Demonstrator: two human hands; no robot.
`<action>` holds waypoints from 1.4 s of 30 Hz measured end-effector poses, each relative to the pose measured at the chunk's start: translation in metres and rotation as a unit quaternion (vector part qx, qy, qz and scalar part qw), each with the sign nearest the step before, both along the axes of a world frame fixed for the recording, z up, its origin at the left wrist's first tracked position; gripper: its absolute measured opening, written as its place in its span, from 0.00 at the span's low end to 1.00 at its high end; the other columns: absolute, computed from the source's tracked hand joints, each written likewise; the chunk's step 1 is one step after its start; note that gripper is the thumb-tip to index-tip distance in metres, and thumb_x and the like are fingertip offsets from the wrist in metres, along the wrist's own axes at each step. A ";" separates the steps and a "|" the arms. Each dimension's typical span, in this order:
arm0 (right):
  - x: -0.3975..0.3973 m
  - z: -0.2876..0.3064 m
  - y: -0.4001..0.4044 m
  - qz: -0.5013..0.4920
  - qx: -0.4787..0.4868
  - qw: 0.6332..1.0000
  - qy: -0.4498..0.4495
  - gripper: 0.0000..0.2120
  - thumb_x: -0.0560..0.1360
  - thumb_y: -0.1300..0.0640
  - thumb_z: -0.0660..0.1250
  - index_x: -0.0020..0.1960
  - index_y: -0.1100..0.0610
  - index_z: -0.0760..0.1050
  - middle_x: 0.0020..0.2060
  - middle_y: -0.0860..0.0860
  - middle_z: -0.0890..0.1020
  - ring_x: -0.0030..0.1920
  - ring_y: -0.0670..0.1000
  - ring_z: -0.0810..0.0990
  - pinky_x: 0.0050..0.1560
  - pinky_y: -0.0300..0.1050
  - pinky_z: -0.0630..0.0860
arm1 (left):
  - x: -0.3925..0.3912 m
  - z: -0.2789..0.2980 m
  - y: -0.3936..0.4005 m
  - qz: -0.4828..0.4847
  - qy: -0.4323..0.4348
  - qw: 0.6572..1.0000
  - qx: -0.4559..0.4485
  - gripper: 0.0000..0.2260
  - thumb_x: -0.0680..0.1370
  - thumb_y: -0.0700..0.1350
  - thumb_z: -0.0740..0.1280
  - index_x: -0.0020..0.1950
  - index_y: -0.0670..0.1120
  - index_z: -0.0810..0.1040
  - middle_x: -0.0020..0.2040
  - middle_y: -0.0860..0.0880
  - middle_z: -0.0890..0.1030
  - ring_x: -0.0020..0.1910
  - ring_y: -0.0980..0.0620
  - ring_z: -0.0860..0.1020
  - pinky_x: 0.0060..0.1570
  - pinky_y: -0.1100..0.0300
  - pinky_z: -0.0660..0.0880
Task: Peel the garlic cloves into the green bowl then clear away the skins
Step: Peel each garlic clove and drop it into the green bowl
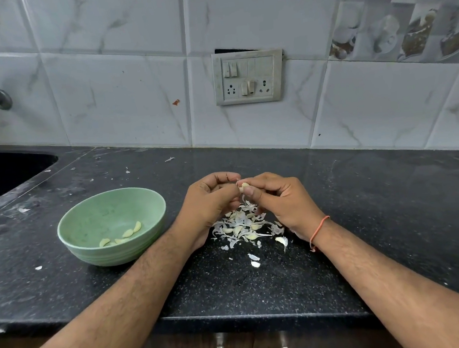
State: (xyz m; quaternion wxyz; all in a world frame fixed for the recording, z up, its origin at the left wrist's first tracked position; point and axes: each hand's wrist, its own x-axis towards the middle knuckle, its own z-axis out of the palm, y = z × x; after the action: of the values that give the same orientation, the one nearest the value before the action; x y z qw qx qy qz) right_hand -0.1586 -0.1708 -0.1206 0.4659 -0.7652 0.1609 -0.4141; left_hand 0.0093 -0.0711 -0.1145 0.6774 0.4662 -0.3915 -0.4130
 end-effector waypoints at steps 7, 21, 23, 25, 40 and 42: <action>0.002 0.005 0.001 0.028 0.204 0.974 -0.097 0.15 0.78 0.56 0.73 0.62 0.60 0.85 0.48 0.55 0.86 0.46 0.51 0.81 0.39 0.42 0.81 | 0.002 -0.003 -0.003 0.018 -0.023 1.000 0.006 0.12 0.79 0.31 0.71 0.57 0.44 0.85 0.40 0.46 0.83 0.39 0.52 0.80 0.46 0.60 0.83; -0.006 0.009 -0.004 0.019 0.194 0.979 -0.055 0.14 0.76 0.56 0.76 0.60 0.60 0.87 0.48 0.58 0.87 0.47 0.54 0.82 0.42 0.46 0.82 | 0.001 -0.004 -0.001 0.090 -0.217 0.972 -0.033 0.03 0.77 0.49 0.79 0.50 0.53 0.89 0.42 0.48 0.88 0.37 0.50 0.82 0.46 0.44 0.85; -0.006 0.009 -0.003 0.015 0.172 0.984 -0.041 0.14 0.75 0.57 0.77 0.59 0.60 0.87 0.51 0.59 0.88 0.48 0.55 0.82 0.43 0.49 0.82 | 0.002 -0.005 -0.001 0.093 -0.250 0.963 -0.038 0.04 0.76 0.53 0.79 0.50 0.56 0.89 0.41 0.50 0.88 0.36 0.50 0.82 0.44 0.45 0.84; -0.007 0.009 -0.003 0.010 0.157 0.987 -0.028 0.14 0.75 0.57 0.77 0.59 0.59 0.87 0.52 0.60 0.88 0.48 0.56 0.82 0.47 0.53 0.82 | 0.002 -0.006 -0.001 0.090 -0.271 0.957 -0.039 0.04 0.77 0.54 0.79 0.49 0.56 0.89 0.40 0.51 0.88 0.35 0.52 0.82 0.44 0.44 0.84; -0.005 0.007 -0.001 -0.057 0.033 0.998 -0.009 0.09 0.80 0.63 0.74 0.59 0.58 0.87 0.45 0.59 0.88 0.41 0.53 0.85 0.42 0.53 0.86 | 0.003 -0.013 -0.008 0.115 -0.416 0.900 -0.057 0.08 0.82 0.54 0.71 0.60 0.62 0.87 0.48 0.60 0.85 0.42 0.59 0.83 0.46 0.53 0.83; -0.005 0.006 0.000 -0.069 0.013 0.998 0.003 0.08 0.80 0.61 0.74 0.59 0.56 0.87 0.43 0.56 0.89 0.40 0.53 0.86 0.41 0.51 0.86 | 0.003 -0.013 -0.008 0.120 -0.436 0.890 -0.056 0.08 0.82 0.54 0.71 0.59 0.62 0.87 0.46 0.60 0.85 0.44 0.60 0.82 0.47 0.54 0.82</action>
State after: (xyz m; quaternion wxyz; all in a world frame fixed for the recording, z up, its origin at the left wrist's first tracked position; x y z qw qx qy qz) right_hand -0.1632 -0.1711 -0.1142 0.4457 -0.7473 0.2198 -0.4411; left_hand 0.0124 -0.0792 -0.1279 0.5078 0.6042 -0.6110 -0.0611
